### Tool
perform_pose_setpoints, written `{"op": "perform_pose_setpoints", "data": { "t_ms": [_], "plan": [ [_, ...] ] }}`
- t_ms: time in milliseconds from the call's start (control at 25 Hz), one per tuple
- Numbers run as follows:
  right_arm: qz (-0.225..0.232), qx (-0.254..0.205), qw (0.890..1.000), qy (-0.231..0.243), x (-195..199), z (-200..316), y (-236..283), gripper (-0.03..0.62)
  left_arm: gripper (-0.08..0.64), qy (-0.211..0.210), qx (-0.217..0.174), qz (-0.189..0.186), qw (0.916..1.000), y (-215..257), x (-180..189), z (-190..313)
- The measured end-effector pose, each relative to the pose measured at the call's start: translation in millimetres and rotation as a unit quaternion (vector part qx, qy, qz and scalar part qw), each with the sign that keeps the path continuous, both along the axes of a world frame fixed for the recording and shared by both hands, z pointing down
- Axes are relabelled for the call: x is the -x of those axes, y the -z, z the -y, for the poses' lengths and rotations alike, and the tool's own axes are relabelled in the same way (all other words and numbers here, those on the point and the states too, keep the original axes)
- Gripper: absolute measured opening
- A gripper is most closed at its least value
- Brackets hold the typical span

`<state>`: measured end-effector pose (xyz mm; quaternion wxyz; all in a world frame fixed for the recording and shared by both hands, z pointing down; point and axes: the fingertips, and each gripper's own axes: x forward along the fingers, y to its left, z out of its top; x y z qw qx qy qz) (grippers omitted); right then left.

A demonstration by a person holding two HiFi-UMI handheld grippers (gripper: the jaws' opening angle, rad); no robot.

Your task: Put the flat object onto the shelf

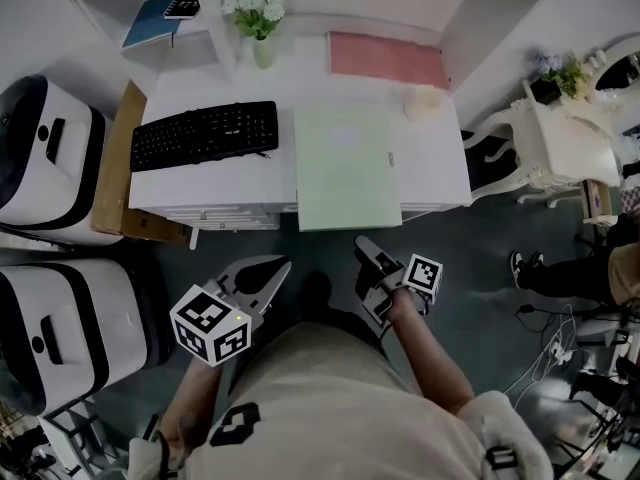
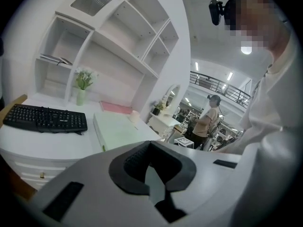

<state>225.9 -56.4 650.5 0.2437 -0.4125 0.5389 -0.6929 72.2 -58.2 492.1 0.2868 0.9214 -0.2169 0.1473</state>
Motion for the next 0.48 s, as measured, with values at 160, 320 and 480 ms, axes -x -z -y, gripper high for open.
{"op": "perform_pose_setpoints", "data": {
  "t_ms": [160,320,480],
  "plan": [
    [-0.002,0.001,1.000,-0.009,-13.1,20.4,-16.5,0.341,0.014,0.016,0.002,0.006,0.9999,-1.6,-3.2,6.0],
    [0.010,0.007,1.000,-0.016,-18.4,35.7,-31.6,0.351,0.014,0.032,0.003,0.012,0.9994,-1.1,-6.4,9.6],
    [0.006,0.014,1.000,-0.003,-17.1,44.1,-43.5,0.353,0.014,0.047,0.006,0.018,0.9987,-2.7,-4.9,13.4]
  ]
}}
